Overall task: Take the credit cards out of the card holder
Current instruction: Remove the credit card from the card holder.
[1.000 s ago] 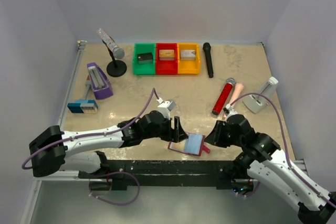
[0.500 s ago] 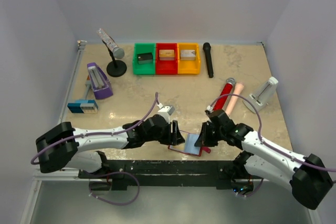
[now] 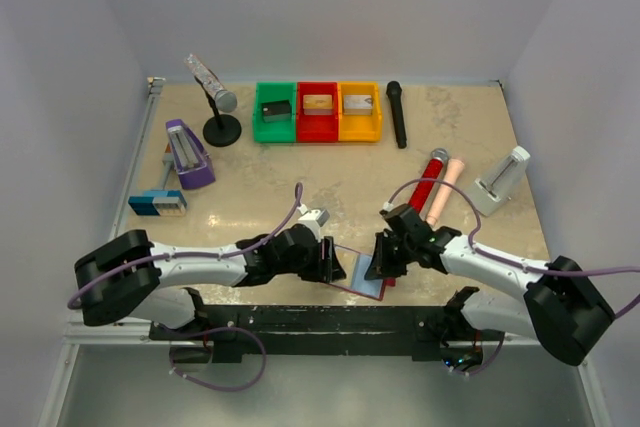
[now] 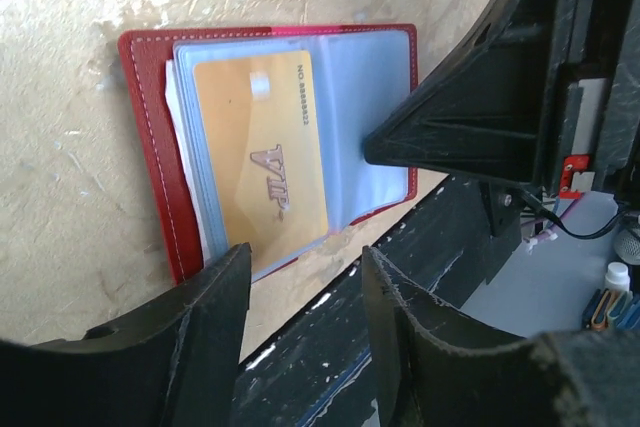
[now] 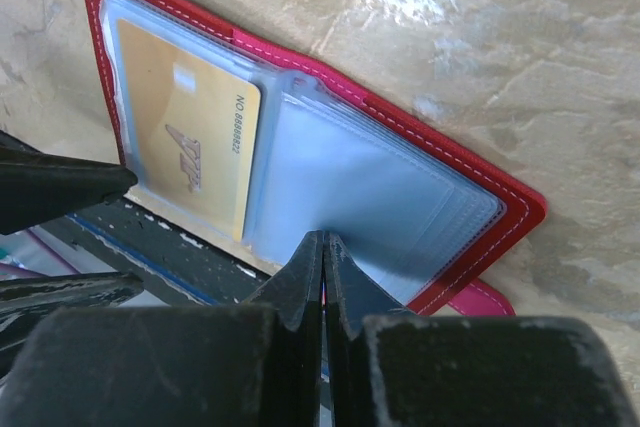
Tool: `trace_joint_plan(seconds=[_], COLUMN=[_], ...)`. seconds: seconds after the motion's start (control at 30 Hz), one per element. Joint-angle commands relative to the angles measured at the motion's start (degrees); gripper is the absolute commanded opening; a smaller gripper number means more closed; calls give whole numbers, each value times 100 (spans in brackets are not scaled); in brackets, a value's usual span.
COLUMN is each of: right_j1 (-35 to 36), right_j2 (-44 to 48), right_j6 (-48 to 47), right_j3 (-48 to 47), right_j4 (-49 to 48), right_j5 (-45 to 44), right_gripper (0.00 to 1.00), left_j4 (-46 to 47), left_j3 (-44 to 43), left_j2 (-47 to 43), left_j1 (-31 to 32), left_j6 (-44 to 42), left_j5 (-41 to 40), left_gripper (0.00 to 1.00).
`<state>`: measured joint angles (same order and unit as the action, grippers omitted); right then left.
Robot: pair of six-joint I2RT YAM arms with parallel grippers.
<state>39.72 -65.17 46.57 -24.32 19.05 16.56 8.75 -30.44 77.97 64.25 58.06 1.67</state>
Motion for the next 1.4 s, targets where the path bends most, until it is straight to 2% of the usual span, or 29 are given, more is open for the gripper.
trace_joint_plan(seconds=[0.0,0.17,0.27,0.43,0.6,0.7,1.03,1.37], right_j1=[0,-9,0,0,88,263,483,563], right_j2=[-294,-427,2,1083,1481,1279,-214,-1068], right_j6=[-253,-376,-490,-649,-561,-412,10,-113], right_j3=[-240,-494,-609,-846,-829,-785,-732,-1172], right_j4=[-173,97,520,1206,821,400,-770,-709], right_j5=[-144,-266,-591,-733,-49,137,199,58], right_gripper=[0,0,1,22,39,46,48,48], left_j4=[258,224,171,4,-32,65,-40,12], left_j3=[195,293,301,319,415,460,661,1031], left_j2=[-203,-291,-327,-590,-871,-959,-1240,-1540], left_j1=[-18,-18,-18,-18,-18,-18,-18,-18], left_j6=[153,179,170,135,153,161,275,469], left_j5=[-62,-123,-141,-325,-483,-554,-633,-668], left_gripper=[52,51,51,50,49,49,46,45])
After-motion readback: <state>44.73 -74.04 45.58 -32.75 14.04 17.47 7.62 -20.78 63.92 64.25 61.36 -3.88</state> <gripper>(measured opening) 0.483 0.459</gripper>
